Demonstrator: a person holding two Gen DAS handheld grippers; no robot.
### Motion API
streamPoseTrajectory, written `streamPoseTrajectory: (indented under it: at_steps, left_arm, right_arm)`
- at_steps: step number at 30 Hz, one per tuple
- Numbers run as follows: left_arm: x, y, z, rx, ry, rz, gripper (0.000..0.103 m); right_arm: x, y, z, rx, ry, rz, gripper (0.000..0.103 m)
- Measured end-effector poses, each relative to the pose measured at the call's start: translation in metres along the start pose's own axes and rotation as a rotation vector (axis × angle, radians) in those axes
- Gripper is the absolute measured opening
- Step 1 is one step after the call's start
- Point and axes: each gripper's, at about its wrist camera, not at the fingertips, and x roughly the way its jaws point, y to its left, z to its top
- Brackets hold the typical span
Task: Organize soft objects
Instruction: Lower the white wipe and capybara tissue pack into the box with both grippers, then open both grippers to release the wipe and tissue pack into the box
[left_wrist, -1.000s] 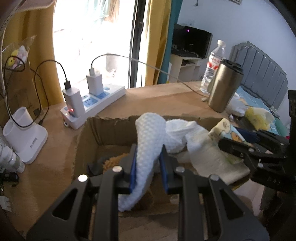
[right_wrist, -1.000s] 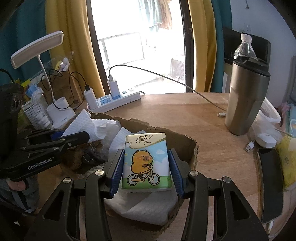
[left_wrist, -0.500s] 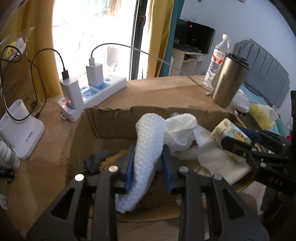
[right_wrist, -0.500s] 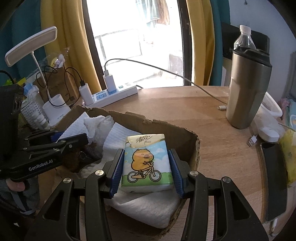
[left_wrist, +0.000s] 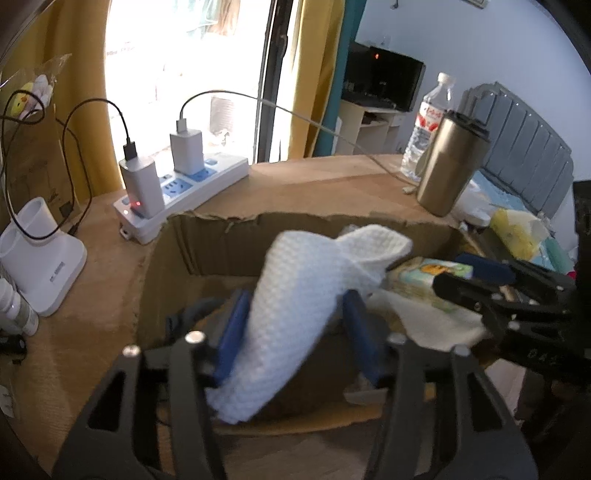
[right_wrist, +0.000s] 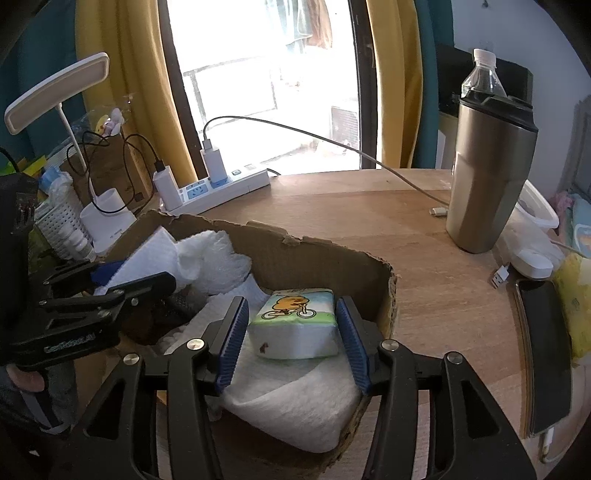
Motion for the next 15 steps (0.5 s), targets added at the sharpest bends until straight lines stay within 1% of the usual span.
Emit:
streamPoseTrajectory:
  at_steps: [4,15]
  left_arm:
    - [-0.007,-0.001,0.0,-0.001,-0.008,-0.007,0.062]
    - [-0.03,0.0,-0.002,-0.015,-0.041,-0.012,0.064]
  right_arm:
    - [-0.004,0.002,-0.001,-0.003,0.001,-0.003,0.055]
    - [-0.024,0.011,0.0,-0.014,-0.028,-0.013,0.055]
